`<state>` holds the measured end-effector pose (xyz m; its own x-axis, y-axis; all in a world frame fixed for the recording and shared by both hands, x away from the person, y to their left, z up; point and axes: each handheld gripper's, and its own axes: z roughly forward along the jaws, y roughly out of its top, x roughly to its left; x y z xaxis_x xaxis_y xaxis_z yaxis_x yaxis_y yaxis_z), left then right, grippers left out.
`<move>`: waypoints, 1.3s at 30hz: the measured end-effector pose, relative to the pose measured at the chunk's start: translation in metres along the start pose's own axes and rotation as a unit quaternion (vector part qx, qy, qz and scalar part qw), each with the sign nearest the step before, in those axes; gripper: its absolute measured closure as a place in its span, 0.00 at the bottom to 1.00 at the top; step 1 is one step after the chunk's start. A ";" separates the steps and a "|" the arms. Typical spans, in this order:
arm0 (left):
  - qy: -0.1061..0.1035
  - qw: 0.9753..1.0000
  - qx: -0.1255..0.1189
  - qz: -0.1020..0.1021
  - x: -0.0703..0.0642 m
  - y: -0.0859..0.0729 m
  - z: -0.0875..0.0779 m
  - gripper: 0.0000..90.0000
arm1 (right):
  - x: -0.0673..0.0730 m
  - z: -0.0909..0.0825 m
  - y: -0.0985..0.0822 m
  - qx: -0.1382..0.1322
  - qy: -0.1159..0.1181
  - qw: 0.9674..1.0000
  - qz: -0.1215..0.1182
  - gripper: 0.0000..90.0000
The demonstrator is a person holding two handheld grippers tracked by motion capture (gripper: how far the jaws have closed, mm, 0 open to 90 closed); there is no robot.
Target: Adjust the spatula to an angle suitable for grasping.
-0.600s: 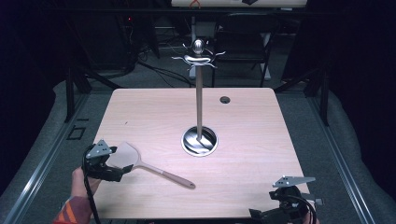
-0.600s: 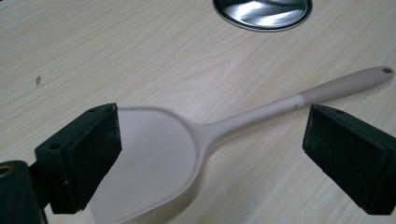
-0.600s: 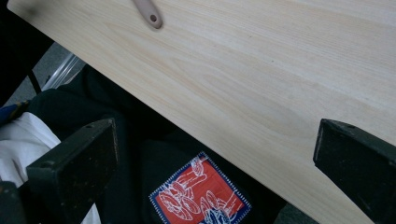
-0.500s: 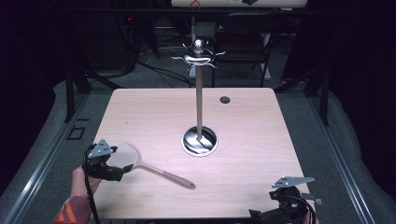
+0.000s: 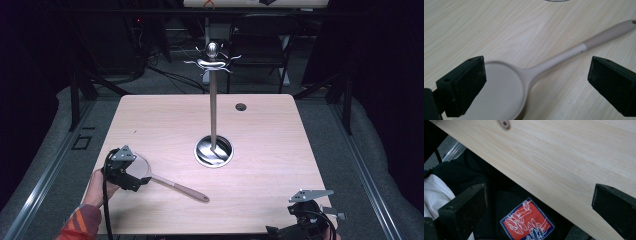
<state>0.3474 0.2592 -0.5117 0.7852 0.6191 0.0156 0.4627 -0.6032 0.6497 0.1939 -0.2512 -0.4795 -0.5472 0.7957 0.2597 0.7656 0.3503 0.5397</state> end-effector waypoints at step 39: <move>-0.063 0.992 0.080 0.069 -0.004 0.020 0.055 0.13 | 0.002 0.002 0.002 0.014 -0.008 1.000 -0.011 0.00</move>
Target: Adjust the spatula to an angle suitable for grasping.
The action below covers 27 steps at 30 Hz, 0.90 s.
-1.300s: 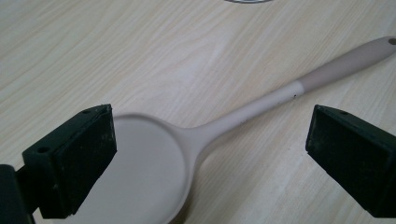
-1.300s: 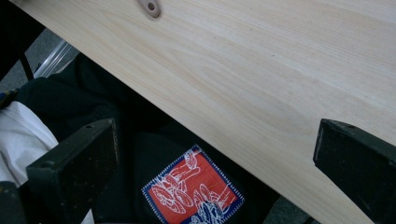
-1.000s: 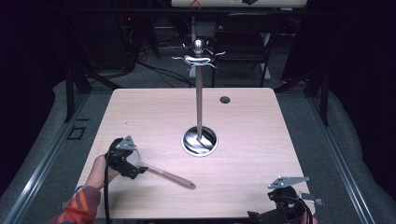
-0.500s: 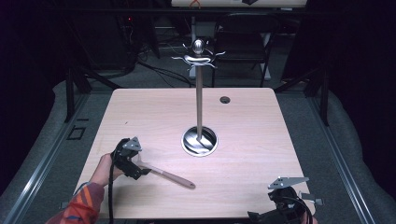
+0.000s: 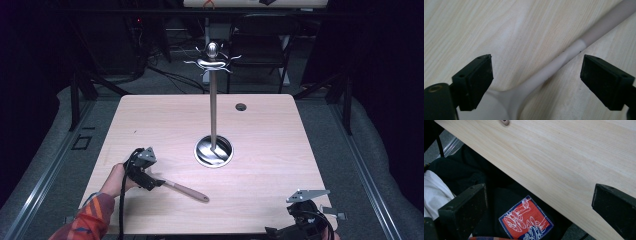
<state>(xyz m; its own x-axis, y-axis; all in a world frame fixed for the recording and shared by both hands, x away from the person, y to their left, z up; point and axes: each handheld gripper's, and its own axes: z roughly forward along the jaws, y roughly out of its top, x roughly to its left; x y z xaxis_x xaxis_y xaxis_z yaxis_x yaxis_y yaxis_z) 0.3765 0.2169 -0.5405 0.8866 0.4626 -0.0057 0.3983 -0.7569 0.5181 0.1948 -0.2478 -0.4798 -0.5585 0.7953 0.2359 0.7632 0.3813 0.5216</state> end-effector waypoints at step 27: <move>-0.017 1.000 0.003 0.003 0.002 0.001 0.007 0.50 | 0.000 0.000 0.000 0.005 0.002 1.000 -0.001 0.00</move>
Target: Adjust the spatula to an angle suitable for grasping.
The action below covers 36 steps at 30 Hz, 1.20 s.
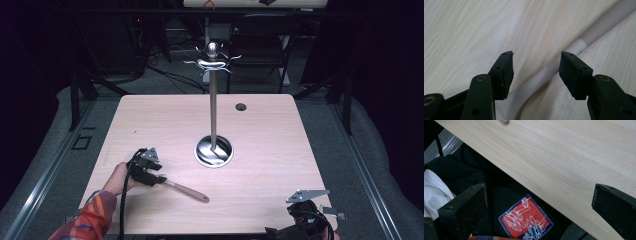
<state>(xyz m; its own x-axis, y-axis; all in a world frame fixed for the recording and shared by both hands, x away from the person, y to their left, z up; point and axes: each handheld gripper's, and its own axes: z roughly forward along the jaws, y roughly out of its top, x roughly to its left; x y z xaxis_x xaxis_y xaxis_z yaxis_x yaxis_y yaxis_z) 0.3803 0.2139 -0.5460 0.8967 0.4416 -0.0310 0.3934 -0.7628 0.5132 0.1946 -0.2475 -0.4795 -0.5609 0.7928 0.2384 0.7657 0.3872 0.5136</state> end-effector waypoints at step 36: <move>-0.028 0.999 0.019 -0.005 -0.001 -0.008 -0.004 0.70 | 0.002 0.003 0.000 0.010 0.008 1.000 -0.013 0.00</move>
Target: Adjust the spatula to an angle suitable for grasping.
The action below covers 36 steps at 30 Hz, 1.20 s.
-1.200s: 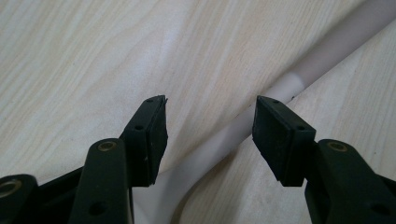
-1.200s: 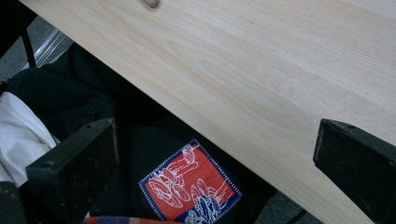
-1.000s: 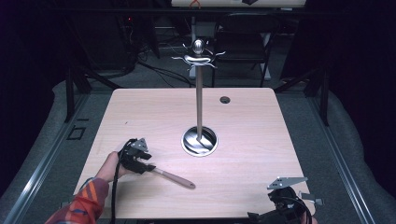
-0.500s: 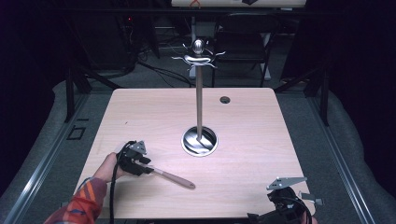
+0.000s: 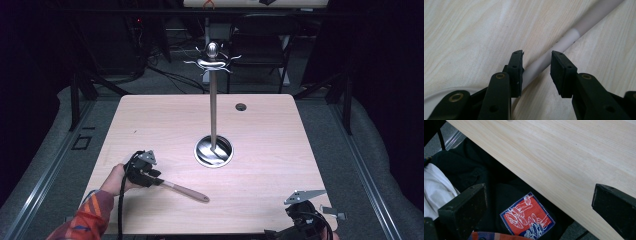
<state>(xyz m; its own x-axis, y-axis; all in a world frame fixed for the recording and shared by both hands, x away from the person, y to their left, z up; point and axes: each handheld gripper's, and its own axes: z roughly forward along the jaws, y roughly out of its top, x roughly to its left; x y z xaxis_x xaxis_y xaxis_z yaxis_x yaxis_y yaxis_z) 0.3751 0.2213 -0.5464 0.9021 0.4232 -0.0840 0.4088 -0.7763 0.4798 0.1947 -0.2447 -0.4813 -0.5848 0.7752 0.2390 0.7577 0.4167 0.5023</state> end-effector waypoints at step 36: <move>-0.007 0.996 0.080 0.050 -0.008 0.004 -0.002 0.65 | 0.000 0.000 0.000 -0.002 0.006 1.000 -0.006 0.00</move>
<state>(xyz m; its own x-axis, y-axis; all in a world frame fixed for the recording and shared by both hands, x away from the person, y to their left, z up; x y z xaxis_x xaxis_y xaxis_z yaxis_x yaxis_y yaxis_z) 0.3691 0.2161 -0.5422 0.9405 0.3350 -0.0565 0.3335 -0.8786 0.3417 0.1943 -0.2445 -0.4815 -0.5965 0.7650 0.2428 0.7499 0.4235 0.5082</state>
